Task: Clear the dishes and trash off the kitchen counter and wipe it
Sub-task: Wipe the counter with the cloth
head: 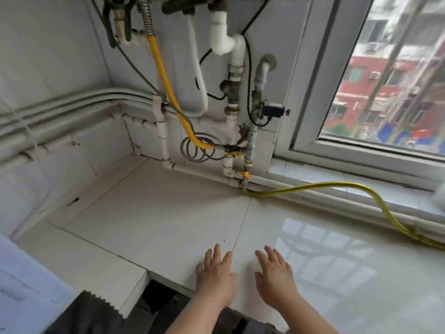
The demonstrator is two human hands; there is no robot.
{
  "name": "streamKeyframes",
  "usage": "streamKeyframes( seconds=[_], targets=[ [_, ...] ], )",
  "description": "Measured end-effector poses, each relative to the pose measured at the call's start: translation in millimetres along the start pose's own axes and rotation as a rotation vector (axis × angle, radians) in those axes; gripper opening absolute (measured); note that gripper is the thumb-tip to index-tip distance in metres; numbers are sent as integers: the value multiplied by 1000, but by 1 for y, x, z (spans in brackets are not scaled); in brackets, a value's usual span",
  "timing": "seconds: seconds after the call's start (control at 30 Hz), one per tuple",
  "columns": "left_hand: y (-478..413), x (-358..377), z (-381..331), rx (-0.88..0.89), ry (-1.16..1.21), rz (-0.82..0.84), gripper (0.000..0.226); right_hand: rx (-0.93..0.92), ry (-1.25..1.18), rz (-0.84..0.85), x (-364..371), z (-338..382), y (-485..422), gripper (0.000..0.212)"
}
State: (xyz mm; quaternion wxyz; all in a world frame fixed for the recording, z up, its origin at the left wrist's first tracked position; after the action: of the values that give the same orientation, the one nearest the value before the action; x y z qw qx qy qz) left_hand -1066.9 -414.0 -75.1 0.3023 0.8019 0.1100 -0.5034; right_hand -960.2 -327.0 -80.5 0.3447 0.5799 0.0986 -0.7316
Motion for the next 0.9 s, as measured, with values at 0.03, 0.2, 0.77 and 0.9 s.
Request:
streamKeyframes(
  seconds=[0.03, 0.2, 0.77, 0.9],
  targets=[
    [1, 4, -7, 27, -12, 11, 55, 30, -14, -11, -1, -8, 6, 54],
    [8, 26, -34, 101, -51, 80, 57, 151, -66, -13, 4, -35, 40, 55],
    [46, 44, -173, 247, -114, 22, 55, 274, -123, -163, -54, -157, 115, 54],
    [62, 66, -242, 324, -131, 31, 55, 331, -148, -206, -78, -216, 145, 54]
  ],
)
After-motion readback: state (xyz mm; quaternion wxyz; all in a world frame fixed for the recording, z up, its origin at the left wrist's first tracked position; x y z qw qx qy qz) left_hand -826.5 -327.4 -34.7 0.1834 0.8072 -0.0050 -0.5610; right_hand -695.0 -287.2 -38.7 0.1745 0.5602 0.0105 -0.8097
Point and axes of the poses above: each hand's wrist, its own y-axis away from the middle knuckle, its own x-axis out of the palm, z = x × y, the point moved 7 cm from there along -y, towards the middle knuckle, and after that the axes turned 2 degrees about y, right-handed, at the moved point
